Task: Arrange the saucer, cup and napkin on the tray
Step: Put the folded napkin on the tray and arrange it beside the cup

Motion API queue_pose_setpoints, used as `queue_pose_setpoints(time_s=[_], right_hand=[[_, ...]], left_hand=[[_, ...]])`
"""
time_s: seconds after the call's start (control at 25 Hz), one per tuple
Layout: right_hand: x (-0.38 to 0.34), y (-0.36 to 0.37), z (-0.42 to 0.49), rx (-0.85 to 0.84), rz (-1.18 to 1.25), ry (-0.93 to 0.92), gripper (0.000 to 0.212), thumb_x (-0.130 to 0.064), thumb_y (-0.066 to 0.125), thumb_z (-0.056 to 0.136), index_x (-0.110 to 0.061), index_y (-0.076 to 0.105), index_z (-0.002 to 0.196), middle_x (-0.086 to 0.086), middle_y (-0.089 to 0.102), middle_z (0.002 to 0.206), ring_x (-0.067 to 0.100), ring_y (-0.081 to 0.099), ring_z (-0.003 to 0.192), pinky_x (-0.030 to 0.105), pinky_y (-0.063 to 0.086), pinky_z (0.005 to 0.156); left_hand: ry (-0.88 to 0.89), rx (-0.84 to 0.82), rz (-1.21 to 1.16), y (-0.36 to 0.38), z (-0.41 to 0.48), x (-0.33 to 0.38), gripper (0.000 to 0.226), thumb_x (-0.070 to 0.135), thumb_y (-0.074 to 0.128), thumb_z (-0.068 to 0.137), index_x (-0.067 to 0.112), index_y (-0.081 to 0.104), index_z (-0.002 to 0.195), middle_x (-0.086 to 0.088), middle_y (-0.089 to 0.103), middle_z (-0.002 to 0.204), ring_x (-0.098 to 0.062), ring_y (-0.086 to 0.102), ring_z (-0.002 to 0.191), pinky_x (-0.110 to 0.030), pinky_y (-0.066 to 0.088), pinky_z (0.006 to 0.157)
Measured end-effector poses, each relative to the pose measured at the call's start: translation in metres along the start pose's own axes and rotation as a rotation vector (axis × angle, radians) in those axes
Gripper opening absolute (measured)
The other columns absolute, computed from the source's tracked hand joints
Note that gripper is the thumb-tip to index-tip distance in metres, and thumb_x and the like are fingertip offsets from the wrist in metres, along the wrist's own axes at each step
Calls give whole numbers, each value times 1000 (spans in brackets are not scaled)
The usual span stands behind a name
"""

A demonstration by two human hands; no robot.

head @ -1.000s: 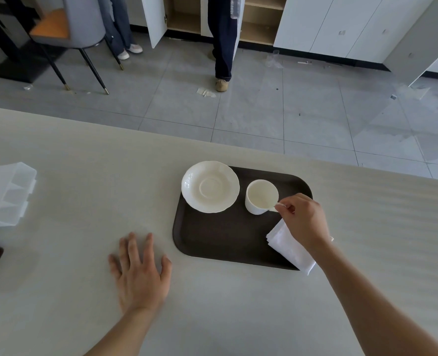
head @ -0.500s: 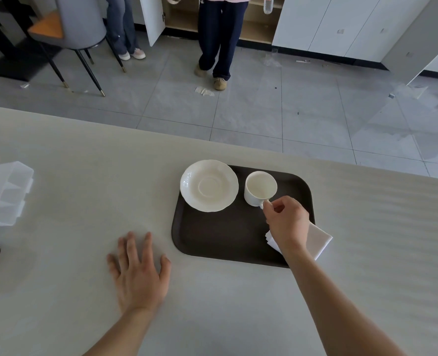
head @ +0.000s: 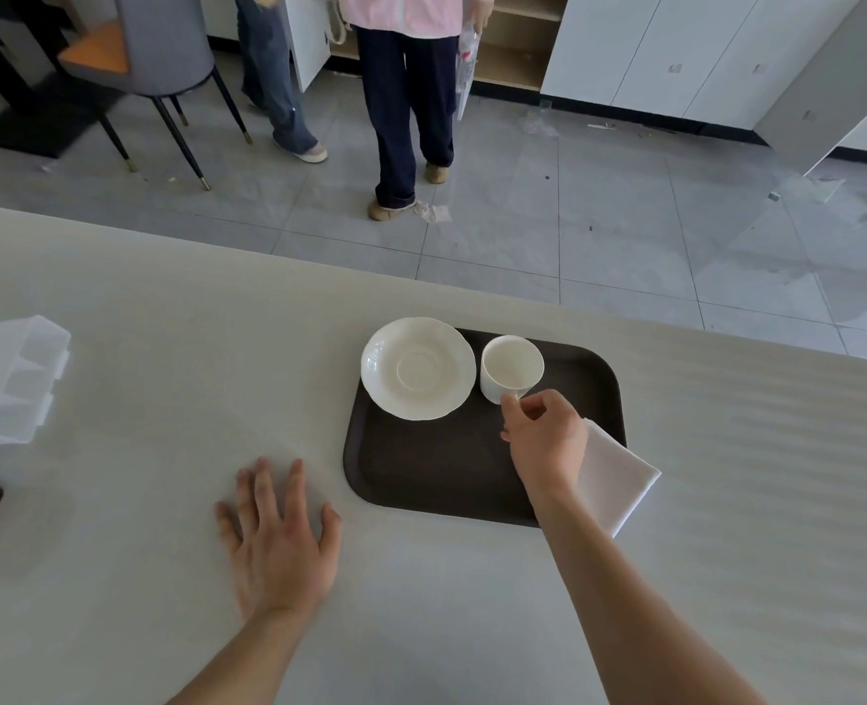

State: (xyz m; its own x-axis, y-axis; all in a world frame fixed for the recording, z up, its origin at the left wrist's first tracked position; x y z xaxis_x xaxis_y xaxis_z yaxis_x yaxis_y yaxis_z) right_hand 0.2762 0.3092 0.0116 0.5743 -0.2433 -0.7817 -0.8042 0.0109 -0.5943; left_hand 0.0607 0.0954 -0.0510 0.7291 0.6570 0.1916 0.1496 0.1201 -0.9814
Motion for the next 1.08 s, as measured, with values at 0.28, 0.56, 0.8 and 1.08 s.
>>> queue_pose_setpoints(time_s=[0.28, 0.56, 0.8, 1.08], right_hand=[[-1, 6, -7, 21, 82, 43, 29, -39, 67, 86, -22, 58, 65, -4, 69, 59, 5, 69, 53, 24, 45, 54], [1, 7, -5, 17, 84, 48, 28, -40, 69, 87, -22, 59, 68, -4, 70, 62, 1, 69, 52, 24, 46, 55], [3, 3, -5, 33, 53, 46, 28, -41, 70, 87, -24, 60, 68, -6, 69, 62, 2, 69, 54, 23, 47, 56], [3, 4, -6, 52, 48, 39, 28, -39, 69, 87, -24, 58, 66, -5, 68, 57, 12, 70, 61, 28, 51, 59]], left_hand=[[-7, -13, 8, -1, 0, 1, 69, 47, 35, 85, 14, 46, 144, -23, 34, 155, -40, 23, 147, -61, 15, 118], [-5, -10, 5, -2, 0, 1, 69, 48, 34, 85, 14, 47, 144, -23, 35, 154, -40, 23, 147, -61, 15, 118], [3, 5, 3, -4, -1, 1, 68, 47, 35, 85, 13, 48, 143, -24, 36, 153, -42, 24, 146, -61, 16, 117], [4, 8, -3, -3, -1, 1, 68, 47, 37, 85, 13, 49, 143, -24, 36, 153, -42, 24, 146, -62, 16, 117]])
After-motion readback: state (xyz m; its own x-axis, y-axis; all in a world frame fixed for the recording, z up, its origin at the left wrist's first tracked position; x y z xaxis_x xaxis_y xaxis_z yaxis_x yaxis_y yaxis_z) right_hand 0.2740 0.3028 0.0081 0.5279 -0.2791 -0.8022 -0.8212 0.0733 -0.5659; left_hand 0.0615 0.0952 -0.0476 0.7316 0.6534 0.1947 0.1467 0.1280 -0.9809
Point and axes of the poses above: each hand's wrist, its own z-axis towards the middle knuckle, its own y-axis out of the palm, x = y × z, the point moved 3 cm from there along z, towards the middle knuckle
